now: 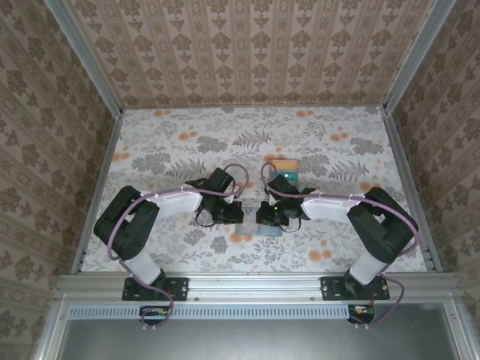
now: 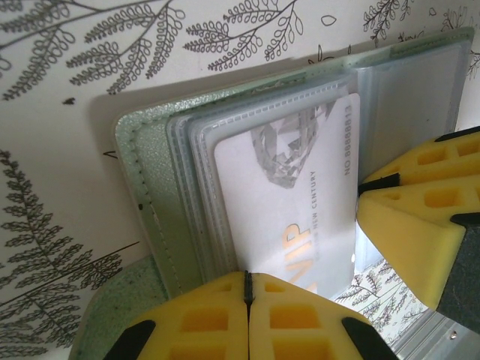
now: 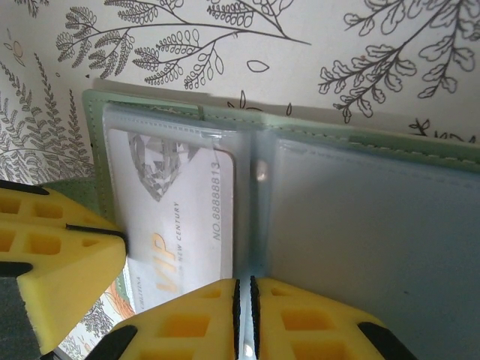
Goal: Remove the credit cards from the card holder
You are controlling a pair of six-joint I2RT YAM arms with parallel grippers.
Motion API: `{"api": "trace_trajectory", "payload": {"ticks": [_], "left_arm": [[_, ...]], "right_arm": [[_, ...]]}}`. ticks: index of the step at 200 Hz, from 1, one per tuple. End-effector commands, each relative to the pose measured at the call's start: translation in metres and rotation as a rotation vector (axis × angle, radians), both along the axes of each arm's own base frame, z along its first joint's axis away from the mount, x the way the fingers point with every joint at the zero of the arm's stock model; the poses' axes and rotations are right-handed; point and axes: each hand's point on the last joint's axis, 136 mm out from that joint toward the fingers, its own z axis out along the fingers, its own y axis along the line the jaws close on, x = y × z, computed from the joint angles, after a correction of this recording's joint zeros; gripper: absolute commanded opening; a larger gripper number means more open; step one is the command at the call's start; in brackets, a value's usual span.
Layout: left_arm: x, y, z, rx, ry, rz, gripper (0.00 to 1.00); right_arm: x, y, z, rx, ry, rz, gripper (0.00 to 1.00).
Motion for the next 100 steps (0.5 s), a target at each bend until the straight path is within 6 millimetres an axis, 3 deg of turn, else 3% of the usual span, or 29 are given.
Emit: {"api": "trace_trajectory", "payload": {"ticks": [1,100], "left_arm": [[-0.0065,0.0039,-0.0076,0.018,0.012,-0.021,0.06],[-0.0073,0.0018,-0.0109,0.023,0.020,-0.024,0.06]], "right_arm": [[0.0008,0.0058,0.0018,0.016,0.017,-0.003,0.17],[0.0011,0.0141,0.0033,0.058,0.020,0.015,0.17]]}}
